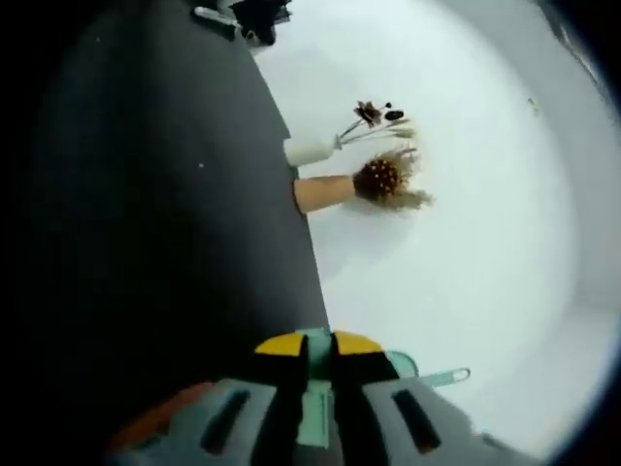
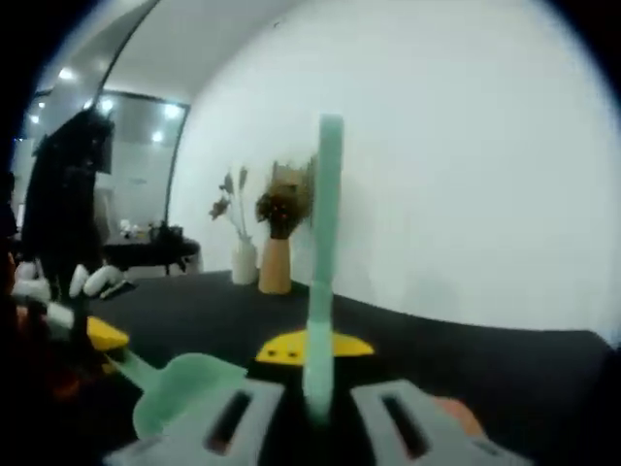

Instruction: Pick up the broom and sweep the trash on the tabletop into the dustpan.

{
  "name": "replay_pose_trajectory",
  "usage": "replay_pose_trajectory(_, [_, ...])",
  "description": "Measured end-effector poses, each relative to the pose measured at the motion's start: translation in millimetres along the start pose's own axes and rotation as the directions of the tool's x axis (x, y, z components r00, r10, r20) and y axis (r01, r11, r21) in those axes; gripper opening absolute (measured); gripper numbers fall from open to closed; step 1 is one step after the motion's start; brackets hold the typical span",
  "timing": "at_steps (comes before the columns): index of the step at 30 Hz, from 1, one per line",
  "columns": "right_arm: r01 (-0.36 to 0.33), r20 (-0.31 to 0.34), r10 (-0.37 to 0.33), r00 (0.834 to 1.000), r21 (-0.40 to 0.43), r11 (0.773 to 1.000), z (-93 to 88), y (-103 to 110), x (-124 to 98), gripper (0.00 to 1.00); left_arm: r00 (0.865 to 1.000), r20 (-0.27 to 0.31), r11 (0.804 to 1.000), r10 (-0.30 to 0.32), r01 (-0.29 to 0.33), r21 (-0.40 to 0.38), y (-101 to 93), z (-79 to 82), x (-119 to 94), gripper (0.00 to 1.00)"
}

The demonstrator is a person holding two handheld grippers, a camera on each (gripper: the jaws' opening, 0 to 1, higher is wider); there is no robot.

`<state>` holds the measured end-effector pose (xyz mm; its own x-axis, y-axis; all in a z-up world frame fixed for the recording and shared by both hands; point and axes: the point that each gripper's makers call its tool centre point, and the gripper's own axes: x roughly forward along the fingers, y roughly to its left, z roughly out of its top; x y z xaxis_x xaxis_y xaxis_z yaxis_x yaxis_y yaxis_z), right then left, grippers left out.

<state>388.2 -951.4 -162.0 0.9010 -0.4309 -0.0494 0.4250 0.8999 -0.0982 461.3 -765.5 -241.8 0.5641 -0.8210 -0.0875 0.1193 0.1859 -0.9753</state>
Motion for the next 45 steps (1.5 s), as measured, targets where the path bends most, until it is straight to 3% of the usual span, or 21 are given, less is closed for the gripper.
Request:
replay_pose_trajectory(8, [-0.002, 0.003, 0.002, 1.0, -0.003, 1.0, 2.0, 1.9, -0.8, 0.02, 0.997, -0.071, 1.0, 0.012, -0.011, 0.009, 6.9, -6.5, 3.6, 0.1])
replay_pose_trajectory(10, [0.0, 0.005, 0.0, 1.0, -0.005, 1.0, 2.6, 1.7, -1.2, 0.02, 0.995, -0.093, 0.997, 0.037, -0.03, 0.073, 10.0, -8.6, 0.6, 0.11])
replay_pose_trajectory(16, [0.005, 0.011, -0.005, 1.0, 0.001, 1.0, 4.6, -1.0, -2.2, 0.02, 0.982, -0.187, 0.991, 0.008, 0.017, 0.135, -1.0, -14.3, -4.3, 0.12])
replay_pose_trajectory(17, [0.006, 0.011, -0.006, 1.0, 0.001, 1.0, 4.6, -1.4, -2.3, 0.02, 0.979, -0.202, 0.989, -0.015, 0.045, 0.144, -4.6, -15.6, -6.1, 0.13])
replay_pose_trajectory(19, [0.008, 0.011, -0.008, 1.0, -0.001, 1.0, 4.6, -2.0, -2.5, 0.02, 0.979, -0.204, 0.988, -0.002, 0.034, 0.152, -0.9, -11.0, -5.3, 0.19])
replay_pose_trajectory(22, [0.013, 0.012, -0.013, 1.0, -0.004, 1.0, 5.0, -3.1, -2.9, 0.02, 0.962, -0.267, 0.981, 0.051, 0.002, 0.193, 10.8, -12.3, -7.7, 0.2])
replay_pose_trajectory(24, [0.016, 0.014, -0.016, 1.0, -0.004, 1.0, 5.8, -4.4, -3.5, 0.02, 0.945, -0.322, 0.966, 0.062, 0.024, 0.258, 12.3, -13.6, -10.4, 0.2])
replay_pose_trajectory(26, [0.019, 0.016, -0.019, 1.0, -0.002, 1.0, 8.0, -8.3, -1.3, 0.02, 0.921, -0.385, 0.975, 0.061, 0.028, 0.222, 11.9, -11.2, -11.3, 0.22])
replay_pose_trajectory(28, [0.025, 0.02, -0.025, 0.999, 0.0, 1.0, 9.0, -11.8, -1.8, 0.02, 0.918, -0.394, 0.986, 0.046, 0.021, 0.163, 11.9, 0.6, -7.4, 0.24])
replay_pose_trajectory(30, [0.032, 0.022, -0.033, 0.999, 0.002, 0.999, 8.7, -14.6, -3.2, 0.02, 0.917, -0.397, 0.985, 0.038, 0.032, 0.169, 13.8, 13.6, -2.0, 0.22])
replay_pose_trajectory(32, [0.039, 0.021, -0.039, 0.999, 0.0, 0.999, 8.0, -16.7, -4.2, 0.02, 0.881, -0.473, 0.988, 0.029, 0.046, 0.146, 14.9, 11.7, -1.6, 0.22])
replay_pose_trajectory(33, [0.043, 0.021, -0.043, 0.999, 0.0, 0.999, 7.5, -18.2, -4.5, 0.02, 0.87, -0.493, 0.991, 0.015, 0.054, 0.126, 13.8, 10.6, -1.3, 0.22])
replay_pose_trajectory(34, [0.047, 0.02, -0.047, 0.999, -0.001, 0.999, 6.9, -19.8, -4.7, 0.02, 0.844, -0.536, 0.993, 0.018, 0.047, 0.107, 15.6, 7.3, -2.9, 0.22])
replay_pose_trajectory(35, [0.051, 0.019, -0.051, 0.999, -0.002, 0.999, 6.9, -22.0, -4.1, 0.02, 0.827, -0.562, 0.993, 0.008, 0.06, 0.103, 15.1, 6.0, -3.1, 0.22])
replay_pose_trajectory(37, [0.06, 0.016, -0.06, 0.998, -0.001, 0.998, 8.1, -28.9, 0.0, 0.02, 0.769, -0.639, 0.991, -0.022, 0.103, 0.089, 11.9, 2.9, -2.1, 0.23])
replay_pose_trajectory(40, [0.075, 0.01, -0.074, 0.997, -0.008, 0.997, 6.0, -33.5, 0.2, 0.02, 0.737, -0.675, 0.989, -0.041, 0.128, 0.079, 11.9, 7.9, 9.4, 0.24])
replay_pose_trajectory(41, [0.079, 0.008, -0.079, 0.997, -0.01, 0.997, 5.6, -35.6, 1.3, 0.02, 0.712, -0.701, 0.987, -0.046, 0.14, 0.078, 11.7, 7.1, 10.9, 0.24])
replay_pose_trajectory(42, [0.083, 0.005, -0.083, 0.997, -0.013, 0.996, 5.2, -37.6, 2.2, 0.02, 0.696, -0.716, 0.985, -0.05, 0.153, 0.08, 11.1, 7.4, 13.4, 0.23])
replay_pose_trajectory(43, [0.086, 0.004, -0.086, 0.996, -0.015, 0.996, 5.0, -38.5, 2.2, 0.02, 0.66, -0.75, 0.984, -0.05, 0.162, 0.077, 10.4, 4.1, 12.4, 0.23])
replay_pose_trajectory(45, [0.094, 0.003, -0.094, 0.996, -0.019, 0.995, 4.6, -40.6, 1.2, 0.02, 0.615, -0.787, 0.981, -0.053, 0.178, 0.073, 8.9, 1.6, 14.4, 0.24])
